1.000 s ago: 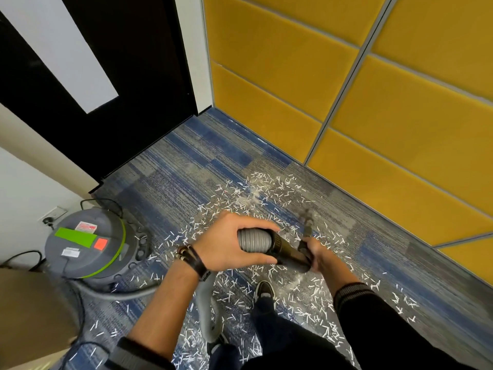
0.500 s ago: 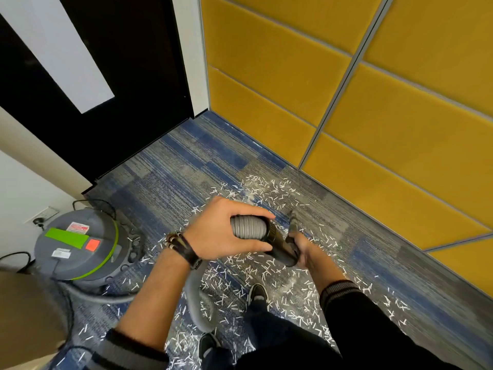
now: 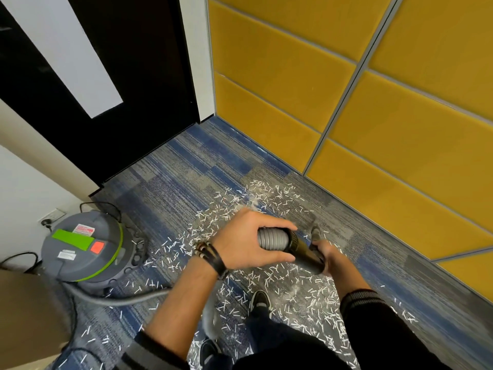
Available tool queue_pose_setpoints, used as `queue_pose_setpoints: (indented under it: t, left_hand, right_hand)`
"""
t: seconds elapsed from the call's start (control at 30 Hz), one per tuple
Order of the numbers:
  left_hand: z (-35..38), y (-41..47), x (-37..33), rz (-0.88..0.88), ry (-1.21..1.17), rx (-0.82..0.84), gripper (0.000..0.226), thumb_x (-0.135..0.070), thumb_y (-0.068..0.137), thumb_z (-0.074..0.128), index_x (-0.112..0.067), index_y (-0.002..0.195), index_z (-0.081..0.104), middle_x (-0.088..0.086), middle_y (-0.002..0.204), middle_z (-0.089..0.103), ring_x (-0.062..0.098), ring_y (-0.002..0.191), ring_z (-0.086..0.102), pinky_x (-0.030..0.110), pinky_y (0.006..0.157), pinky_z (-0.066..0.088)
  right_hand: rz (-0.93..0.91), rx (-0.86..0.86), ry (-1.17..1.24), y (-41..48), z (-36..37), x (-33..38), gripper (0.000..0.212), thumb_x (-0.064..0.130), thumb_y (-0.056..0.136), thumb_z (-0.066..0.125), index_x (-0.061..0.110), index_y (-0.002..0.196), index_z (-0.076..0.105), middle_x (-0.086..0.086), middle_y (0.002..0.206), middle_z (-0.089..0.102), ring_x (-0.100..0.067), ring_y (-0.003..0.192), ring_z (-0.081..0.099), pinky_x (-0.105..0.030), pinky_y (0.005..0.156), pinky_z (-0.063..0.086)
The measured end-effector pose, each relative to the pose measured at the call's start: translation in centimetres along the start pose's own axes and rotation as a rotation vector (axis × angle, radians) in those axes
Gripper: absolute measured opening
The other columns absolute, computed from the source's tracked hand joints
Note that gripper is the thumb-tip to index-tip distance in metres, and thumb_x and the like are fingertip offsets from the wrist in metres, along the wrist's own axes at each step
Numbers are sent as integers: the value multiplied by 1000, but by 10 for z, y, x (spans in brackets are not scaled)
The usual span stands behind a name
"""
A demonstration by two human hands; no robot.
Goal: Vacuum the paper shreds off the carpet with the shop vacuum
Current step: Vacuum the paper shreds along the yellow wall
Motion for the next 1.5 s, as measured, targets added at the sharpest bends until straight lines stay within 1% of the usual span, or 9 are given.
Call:
queue_pose_setpoints:
  t: [0.1, 0.3, 0.43, 0.57, 0.67, 0.97, 1.23, 1.33, 1.5]
  left_hand:
    - [-12, 1, 16, -26, -17, -38, 54, -46, 75, 91, -39, 126, 73, -21, 111, 76, -5, 97, 69, 34, 94, 58]
    - [-29, 9, 29, -24, -90, -49, 58, -55, 70, 86, -33, 123, 76, -20, 112, 76, -2, 102, 71, 35, 96, 59]
    - [-5, 22, 14, -11, -127, 29, 60, -45, 68, 94, -34, 124, 75, -16, 114, 77, -2, 107, 70, 27, 99, 56]
    - [7, 31, 5, 5, -90, 38, 55, -37, 73, 95, -39, 124, 74, -17, 114, 77, -5, 106, 69, 16, 96, 53]
    - [-15, 24, 23, -44, -82, -43, 55, -46, 73, 92, -36, 124, 75, -18, 114, 76, -4, 106, 69, 27, 100, 55]
    - [-42, 8, 35, -51, -116, -67, 58, -52, 69, 89, -37, 123, 75, -20, 114, 76, -1, 107, 70, 34, 99, 57]
    - [-9, 22, 42, -89, -169, -18, 58, -46, 70, 93, -34, 124, 76, -18, 116, 76, -2, 112, 68, 39, 106, 53]
    - [-14, 32, 33, -72, -165, -48, 61, -56, 69, 87, -36, 124, 75, -18, 117, 76, -1, 111, 69, 35, 105, 54]
    - [-4, 49, 27, -81, -33, -35, 55, -43, 72, 94, -40, 124, 74, -19, 115, 76, -6, 107, 67, 10, 97, 48]
  right_hand:
    - [-5, 28, -17, 2, 18, 11, 19, 26, 102, 39, 12, 91, 42, -7, 70, 49, -26, 59, 52, -31, 52, 53]
    - [-47, 40, -46, 12, 39, 23, 31, 44, 100, 37, 13, 101, 43, -11, 81, 60, -27, 74, 67, -49, 87, 55]
    - [-9, 26, 12, -1, 17, 6, 26, 39, 102, 38, 17, 91, 47, -10, 80, 58, -26, 67, 61, -38, 58, 58]
    - [20, -3, -6, 1, -11, 4, 39, 45, 103, 32, 10, 100, 48, -17, 88, 59, -31, 68, 62, -41, 51, 57]
    - [31, 22, -68, -2, 7, 23, 40, 44, 106, 28, 8, 96, 44, -14, 83, 58, -28, 65, 61, -35, 45, 55]
    - [-69, 59, -143, 12, 59, 36, 33, 44, 100, 39, 15, 85, 43, -9, 77, 49, -32, 73, 52, -53, 98, 49]
    - [19, -8, -67, -6, -1, 19, 31, 34, 104, 33, 9, 90, 43, -11, 74, 51, -28, 61, 52, -31, 47, 51]
    - [-45, -25, -92, 0, -10, 43, 15, 21, 101, 40, 7, 94, 41, -12, 73, 50, -27, 58, 51, -33, 48, 50]
    - [-52, -53, -86, 14, -12, 59, 25, 35, 103, 40, 10, 110, 41, -12, 76, 50, -29, 57, 52, -35, 47, 53]
Point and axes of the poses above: each hand's wrist, its own y-axis towards the middle knuckle, its own z-axis out of the palm, x = y × z, the point moved 10 cm from there along y, towards the middle knuckle
